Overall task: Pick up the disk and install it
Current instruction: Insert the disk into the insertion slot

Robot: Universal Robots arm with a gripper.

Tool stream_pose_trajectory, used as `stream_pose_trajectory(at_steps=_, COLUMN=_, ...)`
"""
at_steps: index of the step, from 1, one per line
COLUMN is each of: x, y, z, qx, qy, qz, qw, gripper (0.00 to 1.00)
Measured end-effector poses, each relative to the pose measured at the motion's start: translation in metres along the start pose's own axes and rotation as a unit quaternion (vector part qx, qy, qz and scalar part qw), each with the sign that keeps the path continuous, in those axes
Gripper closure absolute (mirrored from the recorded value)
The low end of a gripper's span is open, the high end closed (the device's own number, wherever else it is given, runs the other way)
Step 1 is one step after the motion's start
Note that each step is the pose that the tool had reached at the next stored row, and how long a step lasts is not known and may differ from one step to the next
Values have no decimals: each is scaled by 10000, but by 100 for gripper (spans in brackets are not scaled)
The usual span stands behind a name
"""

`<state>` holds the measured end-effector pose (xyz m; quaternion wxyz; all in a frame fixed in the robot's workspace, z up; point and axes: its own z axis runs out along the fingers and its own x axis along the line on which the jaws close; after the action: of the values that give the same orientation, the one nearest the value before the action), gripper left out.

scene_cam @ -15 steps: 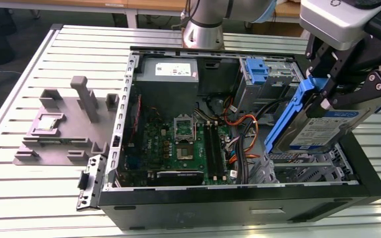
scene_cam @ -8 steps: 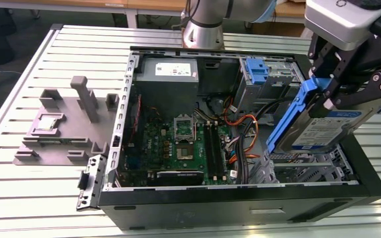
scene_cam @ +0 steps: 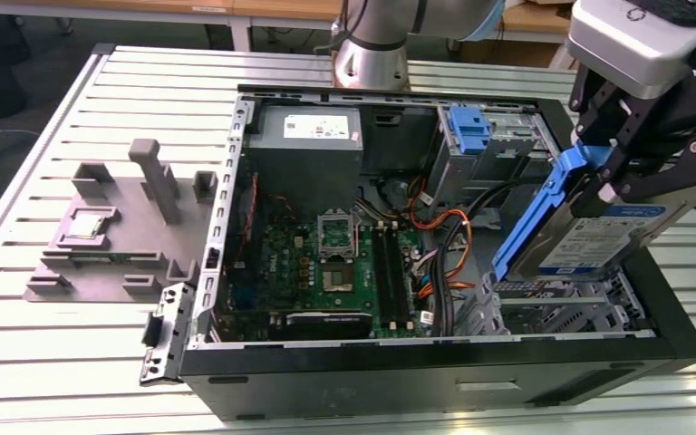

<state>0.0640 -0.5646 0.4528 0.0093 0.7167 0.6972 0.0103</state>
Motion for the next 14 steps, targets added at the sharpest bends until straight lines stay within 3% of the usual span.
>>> stream_pose_trajectory(at_steps=14, x=1, y=46, z=116, qx=0, qy=-8, qz=1, qw=10000, gripper=64)
